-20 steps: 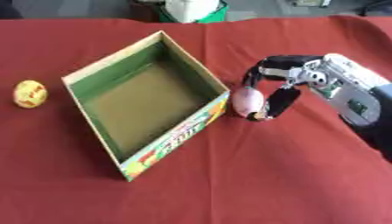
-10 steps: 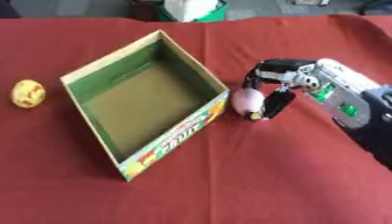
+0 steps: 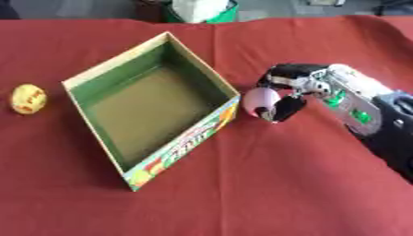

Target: Pick up objects on the table and place them in the box.

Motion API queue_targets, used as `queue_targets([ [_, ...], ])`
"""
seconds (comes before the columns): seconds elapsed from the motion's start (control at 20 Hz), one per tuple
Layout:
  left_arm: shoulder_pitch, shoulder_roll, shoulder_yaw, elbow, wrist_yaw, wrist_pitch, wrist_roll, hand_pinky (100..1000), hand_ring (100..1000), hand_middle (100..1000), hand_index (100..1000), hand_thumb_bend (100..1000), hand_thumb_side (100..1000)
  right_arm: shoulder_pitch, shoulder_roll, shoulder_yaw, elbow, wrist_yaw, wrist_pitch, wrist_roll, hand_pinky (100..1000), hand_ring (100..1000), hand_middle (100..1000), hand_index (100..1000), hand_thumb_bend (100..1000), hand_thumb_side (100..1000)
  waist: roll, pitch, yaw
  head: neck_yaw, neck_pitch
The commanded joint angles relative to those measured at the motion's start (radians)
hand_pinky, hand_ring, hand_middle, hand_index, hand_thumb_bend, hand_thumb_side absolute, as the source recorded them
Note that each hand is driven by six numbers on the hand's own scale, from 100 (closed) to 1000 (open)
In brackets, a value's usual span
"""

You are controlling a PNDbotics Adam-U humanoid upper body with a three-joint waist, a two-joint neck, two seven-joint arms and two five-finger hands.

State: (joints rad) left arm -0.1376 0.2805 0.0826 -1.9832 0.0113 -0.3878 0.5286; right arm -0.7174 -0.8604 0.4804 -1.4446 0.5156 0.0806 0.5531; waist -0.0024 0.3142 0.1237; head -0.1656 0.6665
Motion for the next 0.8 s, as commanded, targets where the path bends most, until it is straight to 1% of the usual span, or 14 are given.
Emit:
queue_targets([
  [0.05, -0.009, 0.008, -0.002, -0.017, 0.004, -0.001, -0.005, 650, 645, 742, 775, 100, 930, -0.012, -0.024, -0.012, -0.05, -0.027, 0.014, -0.006, 743, 770, 513, 698, 100, 362, 0.0, -0.015, -0.001, -0.001, -0.005],
  [0.3, -0.01, 0.008, -0.003, -0.017, 0.005, 0.0, -0.007, 650, 645, 742, 774, 100, 930, -0.013, -0.037, -0.024, -0.104, -0.053, 0.047, -0.016, 730, 756, 496, 678, 100, 357, -0.002, -0.015, 0.0, 0.0, -0.005],
  [0.4, -0.011, 0.008, -0.003, -0.017, 0.006, 0.0, -0.007, 650, 645, 742, 774, 100, 931, -0.015, -0.04, -0.03, -0.117, -0.057, 0.058, -0.027, 719, 743, 481, 662, 100, 341, -0.002, -0.016, 0.0, 0.0, -0.006],
  [0.45, -0.011, 0.008, -0.003, -0.017, 0.007, 0.001, -0.007, 650, 645, 742, 774, 100, 931, -0.017, -0.042, -0.034, -0.122, -0.057, 0.062, -0.037, 708, 725, 462, 638, 100, 373, -0.002, -0.016, 0.0, 0.001, -0.006],
  [0.5, -0.011, 0.008, -0.004, -0.017, 0.007, 0.001, -0.008, 651, 645, 742, 771, 100, 931, -0.019, -0.043, -0.038, -0.127, -0.056, 0.068, -0.052, 698, 703, 438, 614, 100, 359, -0.003, -0.017, -0.001, 0.001, -0.007],
  [0.6, -0.012, 0.009, -0.004, -0.017, 0.008, 0.001, -0.008, 651, 645, 742, 769, 100, 931, -0.023, -0.046, -0.046, -0.135, -0.055, 0.079, -0.09, 682, 672, 409, 582, 100, 384, -0.003, -0.018, -0.001, 0.001, -0.007],
  [0.75, -0.013, 0.011, -0.004, -0.017, 0.009, 0.0, -0.008, 651, 646, 743, 767, 100, 929, -0.026, -0.052, -0.055, -0.156, -0.045, 0.09, -0.162, 673, 659, 397, 568, 100, 419, -0.003, -0.018, -0.002, 0.002, -0.007],
  [0.8, -0.013, 0.012, -0.004, -0.017, 0.009, 0.0, -0.008, 651, 646, 743, 767, 100, 929, -0.027, -0.054, -0.058, -0.164, -0.039, 0.093, -0.185, 670, 652, 390, 561, 100, 415, -0.003, -0.018, -0.003, 0.001, -0.007],
])
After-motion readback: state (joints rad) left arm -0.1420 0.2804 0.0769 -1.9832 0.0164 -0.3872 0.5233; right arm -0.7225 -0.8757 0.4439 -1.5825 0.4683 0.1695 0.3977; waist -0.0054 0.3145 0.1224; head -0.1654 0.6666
